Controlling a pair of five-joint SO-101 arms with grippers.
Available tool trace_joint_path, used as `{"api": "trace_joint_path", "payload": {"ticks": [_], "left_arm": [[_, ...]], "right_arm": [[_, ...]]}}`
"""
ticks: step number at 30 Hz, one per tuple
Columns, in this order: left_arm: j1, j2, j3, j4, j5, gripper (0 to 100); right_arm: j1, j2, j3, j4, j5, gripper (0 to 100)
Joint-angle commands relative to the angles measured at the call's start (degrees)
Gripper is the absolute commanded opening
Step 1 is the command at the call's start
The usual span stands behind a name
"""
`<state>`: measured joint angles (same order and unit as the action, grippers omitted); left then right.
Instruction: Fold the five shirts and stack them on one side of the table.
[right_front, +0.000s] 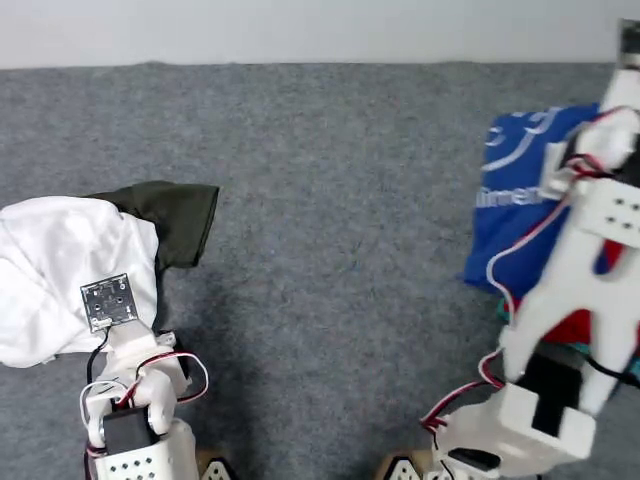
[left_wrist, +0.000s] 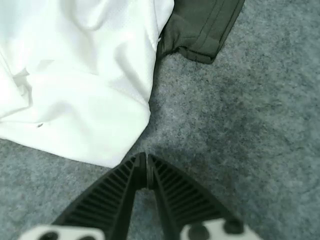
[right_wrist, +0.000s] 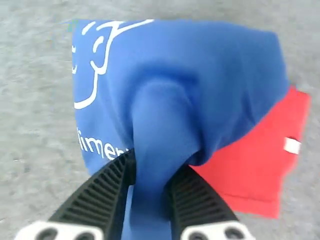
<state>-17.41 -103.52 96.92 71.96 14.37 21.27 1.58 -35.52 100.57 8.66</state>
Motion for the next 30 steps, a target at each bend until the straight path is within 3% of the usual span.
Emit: {"api": "trace_joint_path", "payload": {"ticks": [1,11,18,24,30], "left_arm": [[0.44,-0.62,-0.48,0.26,0.53,1],[0.44,-0.62,-0.48,0.26,0.53,1],[0.44,-0.62,-0.48,0.26,0.53,1],[0.44,-0.62,-0.48,0.26,0.53,1],[0.44,-0.62,-0.48,0.26,0.53,1]], "right_arm": [[5.41,-2.33,-0.44,2.33,2.46,0.8],[9.01,12.53,-0.53,0.84,3.43,0.8],[13.23,22.99,-0.53,-10.68,3.69,0.8],[16.57,28.62,-0.88,-15.43,13.19,0.8],[19.47,29.85,-0.88,-19.82,13.71,0.8]]}}
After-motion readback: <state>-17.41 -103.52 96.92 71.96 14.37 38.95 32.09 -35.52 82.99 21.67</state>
